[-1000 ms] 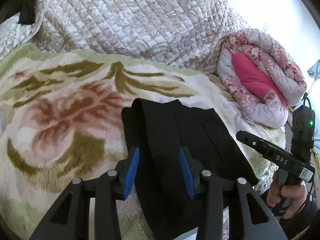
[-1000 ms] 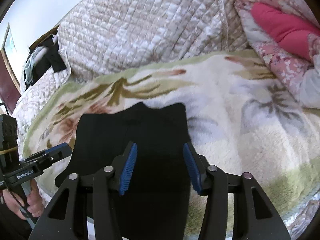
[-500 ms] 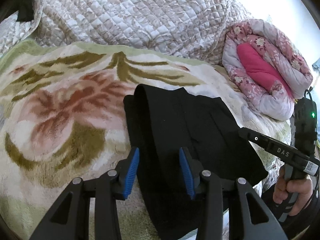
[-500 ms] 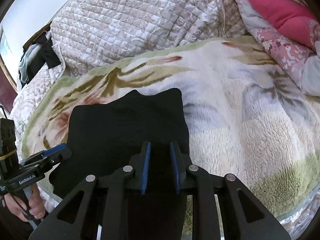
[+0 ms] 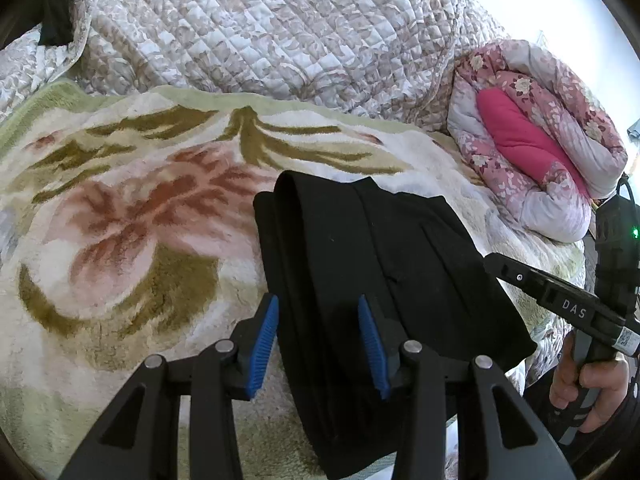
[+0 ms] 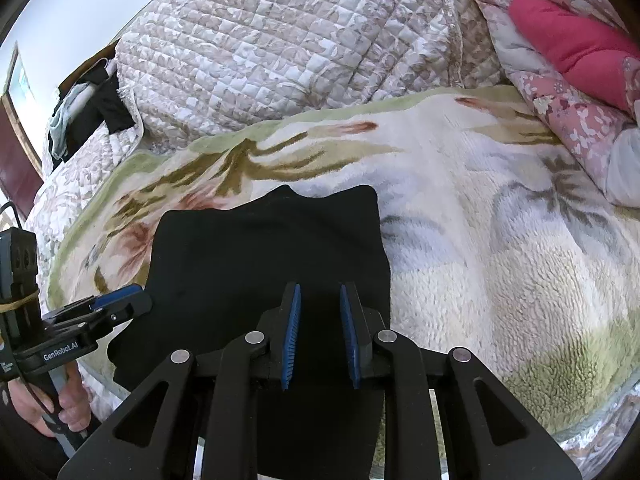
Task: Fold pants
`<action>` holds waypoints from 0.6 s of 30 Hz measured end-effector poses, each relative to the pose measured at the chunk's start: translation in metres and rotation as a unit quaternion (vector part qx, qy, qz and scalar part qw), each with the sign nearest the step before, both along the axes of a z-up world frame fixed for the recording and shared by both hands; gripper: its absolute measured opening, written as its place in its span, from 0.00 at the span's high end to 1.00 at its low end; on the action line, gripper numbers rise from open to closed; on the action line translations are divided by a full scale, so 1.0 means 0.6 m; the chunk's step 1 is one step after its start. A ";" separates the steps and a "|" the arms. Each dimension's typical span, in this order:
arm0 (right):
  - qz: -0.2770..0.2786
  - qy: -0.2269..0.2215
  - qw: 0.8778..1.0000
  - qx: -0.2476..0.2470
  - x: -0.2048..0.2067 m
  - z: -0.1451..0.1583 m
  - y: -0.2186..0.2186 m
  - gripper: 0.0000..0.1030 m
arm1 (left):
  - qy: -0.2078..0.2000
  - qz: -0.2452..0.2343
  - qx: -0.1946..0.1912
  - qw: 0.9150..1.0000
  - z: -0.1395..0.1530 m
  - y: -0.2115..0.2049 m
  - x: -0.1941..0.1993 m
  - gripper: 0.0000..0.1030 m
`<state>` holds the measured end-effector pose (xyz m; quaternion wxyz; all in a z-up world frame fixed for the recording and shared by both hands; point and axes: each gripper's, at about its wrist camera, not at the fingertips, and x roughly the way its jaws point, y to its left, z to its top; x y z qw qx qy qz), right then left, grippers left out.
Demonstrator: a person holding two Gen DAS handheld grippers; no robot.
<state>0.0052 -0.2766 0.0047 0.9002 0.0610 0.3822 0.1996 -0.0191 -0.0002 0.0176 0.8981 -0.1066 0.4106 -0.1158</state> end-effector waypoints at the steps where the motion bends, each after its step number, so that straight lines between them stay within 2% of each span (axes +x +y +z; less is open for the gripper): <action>1: -0.001 -0.001 1.000 -0.002 0.000 0.000 0.000 0.79 | 0.000 0.001 0.000 1.000 0.001 0.001 0.000 0.57; 3: -0.003 -0.003 1.000 0.000 0.001 0.002 -0.002 0.75 | -0.001 0.002 -0.001 1.000 0.002 0.004 0.000 0.57; 6: -0.013 0.002 1.000 0.009 0.005 0.000 -0.011 0.58 | 0.001 0.004 -0.004 1.000 0.001 0.009 0.002 0.57; 7: -0.014 0.004 1.000 0.014 0.006 -0.001 -0.013 0.56 | 0.003 0.005 -0.005 1.000 0.000 0.009 0.002 0.57; 12: -0.013 0.018 0.999 0.024 0.010 -0.007 -0.017 0.56 | 0.003 0.004 -0.011 1.000 -0.001 0.010 0.003 0.57; 18: -0.013 0.026 0.999 0.027 0.014 -0.013 -0.019 0.56 | 0.015 0.004 -0.026 1.000 -0.010 0.012 0.008 0.51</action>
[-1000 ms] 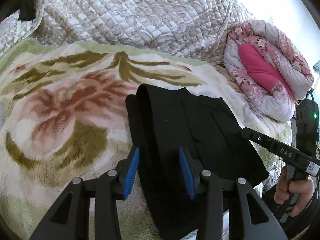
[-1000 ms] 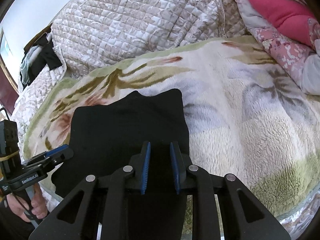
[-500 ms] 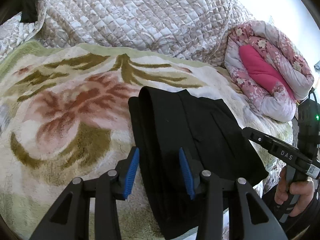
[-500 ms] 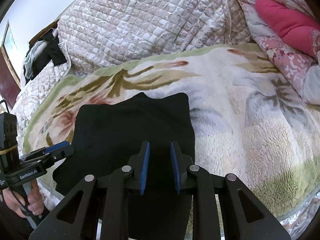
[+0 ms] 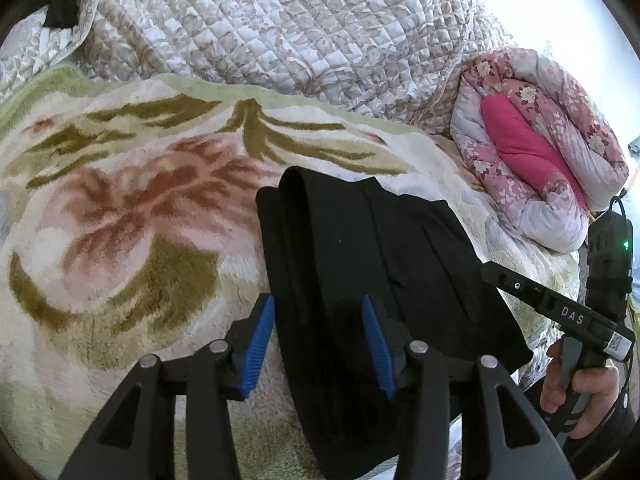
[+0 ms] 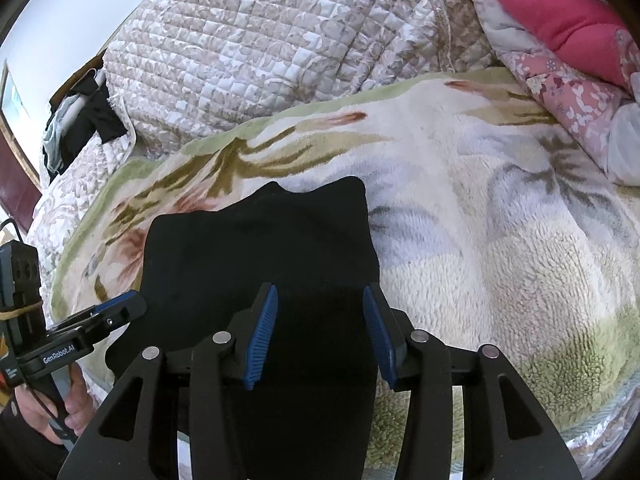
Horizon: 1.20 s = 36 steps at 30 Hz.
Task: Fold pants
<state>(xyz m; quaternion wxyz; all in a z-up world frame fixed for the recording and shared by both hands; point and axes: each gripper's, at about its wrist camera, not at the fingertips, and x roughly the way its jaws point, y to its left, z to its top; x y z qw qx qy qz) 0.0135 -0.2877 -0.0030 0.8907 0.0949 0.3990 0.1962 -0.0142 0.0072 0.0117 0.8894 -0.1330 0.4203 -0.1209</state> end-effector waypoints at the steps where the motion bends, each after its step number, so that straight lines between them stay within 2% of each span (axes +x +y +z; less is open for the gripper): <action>1: -0.001 0.002 1.000 0.003 0.001 -0.001 -0.001 0.56 | 0.002 0.000 -0.003 1.000 -0.002 0.001 0.001 0.49; 5: -0.003 0.006 1.000 0.003 0.004 -0.003 -0.002 0.56 | 0.009 0.005 -0.013 1.000 -0.006 0.005 0.003 0.45; 22: -0.005 0.012 1.000 0.010 0.007 -0.008 -0.005 0.52 | 0.012 0.003 -0.030 0.999 -0.010 0.001 0.010 0.44; 36: -0.001 0.000 1.000 0.006 0.002 0.000 -0.005 0.51 | 0.005 0.004 -0.036 0.999 -0.003 0.008 0.003 0.44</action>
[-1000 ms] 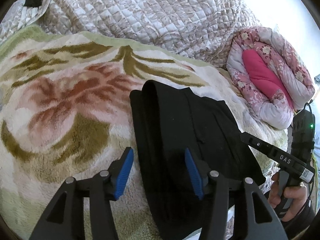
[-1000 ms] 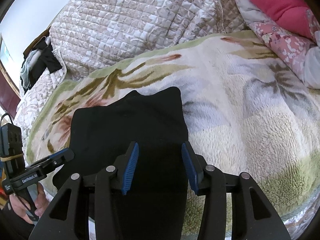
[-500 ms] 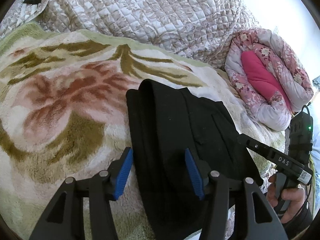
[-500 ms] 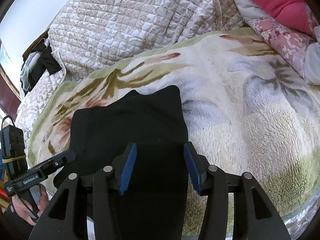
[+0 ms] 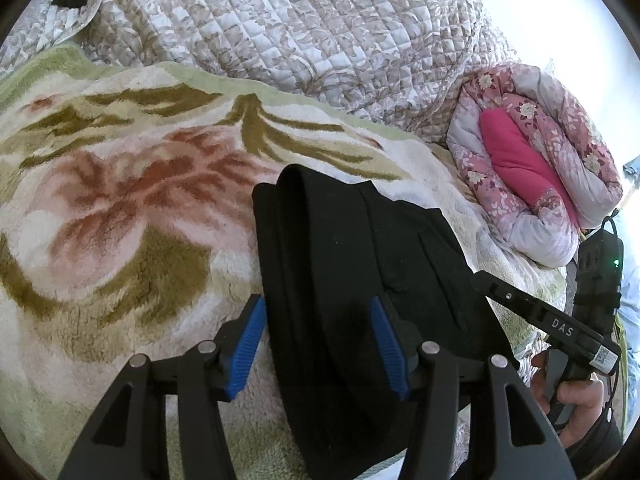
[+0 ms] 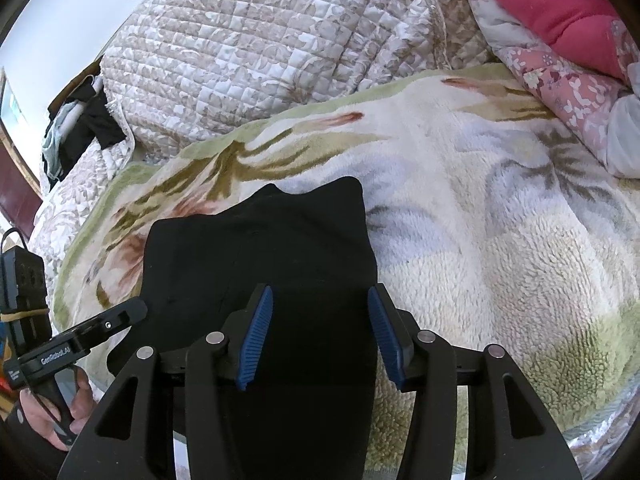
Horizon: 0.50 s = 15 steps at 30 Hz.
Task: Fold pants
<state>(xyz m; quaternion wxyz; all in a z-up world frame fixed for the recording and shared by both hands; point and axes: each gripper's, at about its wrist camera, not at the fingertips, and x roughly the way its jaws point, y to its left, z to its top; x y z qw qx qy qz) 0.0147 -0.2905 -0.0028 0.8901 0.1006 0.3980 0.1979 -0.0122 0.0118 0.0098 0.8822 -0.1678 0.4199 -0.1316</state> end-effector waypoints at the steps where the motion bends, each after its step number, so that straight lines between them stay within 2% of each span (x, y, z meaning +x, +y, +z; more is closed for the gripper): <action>1: -0.002 0.001 1.000 0.001 -0.001 0.000 0.001 0.51 | 0.003 0.000 -0.001 1.000 -0.002 0.000 0.001 0.44; 5: -0.002 0.012 1.000 0.015 -0.001 -0.003 -0.004 0.51 | 0.010 0.002 -0.008 1.000 -0.009 -0.002 0.006 0.44; 10: 0.004 0.021 1.000 0.010 0.002 -0.011 -0.005 0.51 | 0.012 0.005 -0.019 1.000 -0.014 -0.003 0.011 0.42; 15: 0.003 0.039 0.999 0.022 0.010 -0.023 -0.012 0.51 | 0.008 0.004 -0.014 1.000 -0.015 -0.008 0.010 0.39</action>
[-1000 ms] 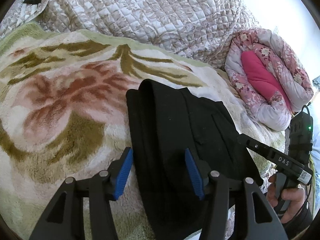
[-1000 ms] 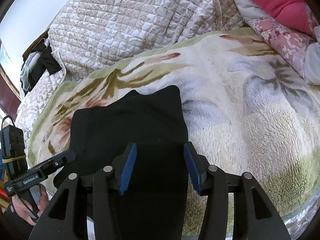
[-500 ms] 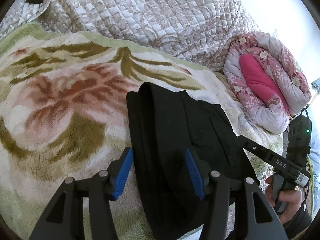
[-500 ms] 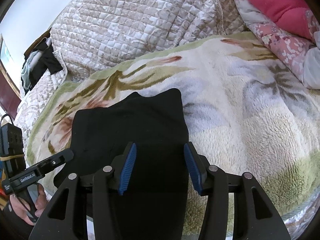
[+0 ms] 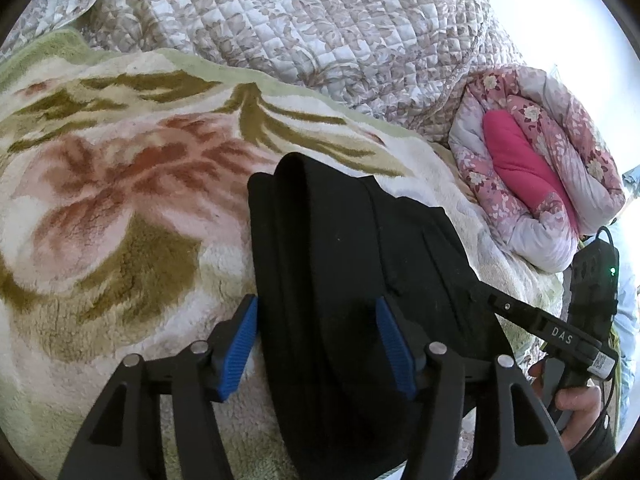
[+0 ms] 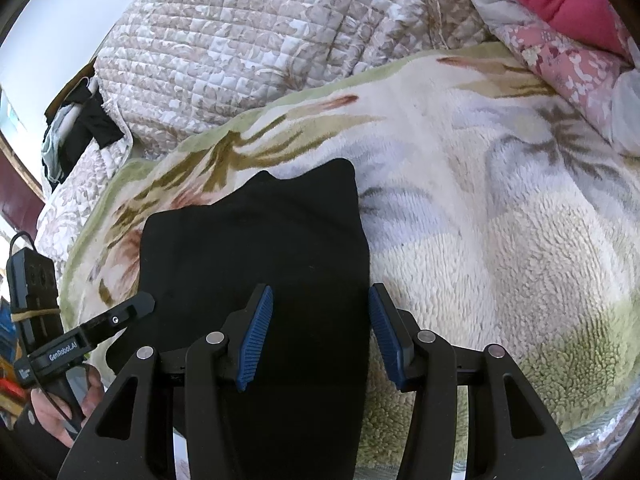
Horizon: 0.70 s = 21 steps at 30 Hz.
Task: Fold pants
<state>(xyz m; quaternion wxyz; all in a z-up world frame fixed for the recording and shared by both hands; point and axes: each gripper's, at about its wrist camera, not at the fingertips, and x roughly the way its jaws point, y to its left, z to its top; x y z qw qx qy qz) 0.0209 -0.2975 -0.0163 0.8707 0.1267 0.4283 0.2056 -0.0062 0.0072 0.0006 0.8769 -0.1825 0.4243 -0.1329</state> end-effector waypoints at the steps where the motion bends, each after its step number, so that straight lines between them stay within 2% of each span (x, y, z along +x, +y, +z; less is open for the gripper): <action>1: 0.000 0.001 1.000 0.002 0.000 -0.001 0.000 0.51 | 0.000 0.000 -0.002 1.000 -0.001 0.001 -0.002 0.39; 8: 0.008 -0.001 1.000 0.000 -0.003 -0.001 0.007 0.47 | -0.003 -0.001 0.000 1.000 -0.002 -0.012 -0.013 0.38; 14: 0.015 0.001 1.000 0.019 -0.002 -0.002 0.008 0.45 | -0.005 -0.010 0.004 1.000 -0.003 -0.019 -0.016 0.37; 19: 0.010 0.023 0.997 0.069 0.033 -0.019 -0.004 0.46 | -0.013 -0.015 0.002 1.000 -0.011 -0.026 0.000 0.31; 21: 0.005 0.028 0.997 0.078 0.033 -0.019 -0.008 0.49 | -0.018 -0.017 0.014 1.000 -0.010 -0.032 -0.001 0.31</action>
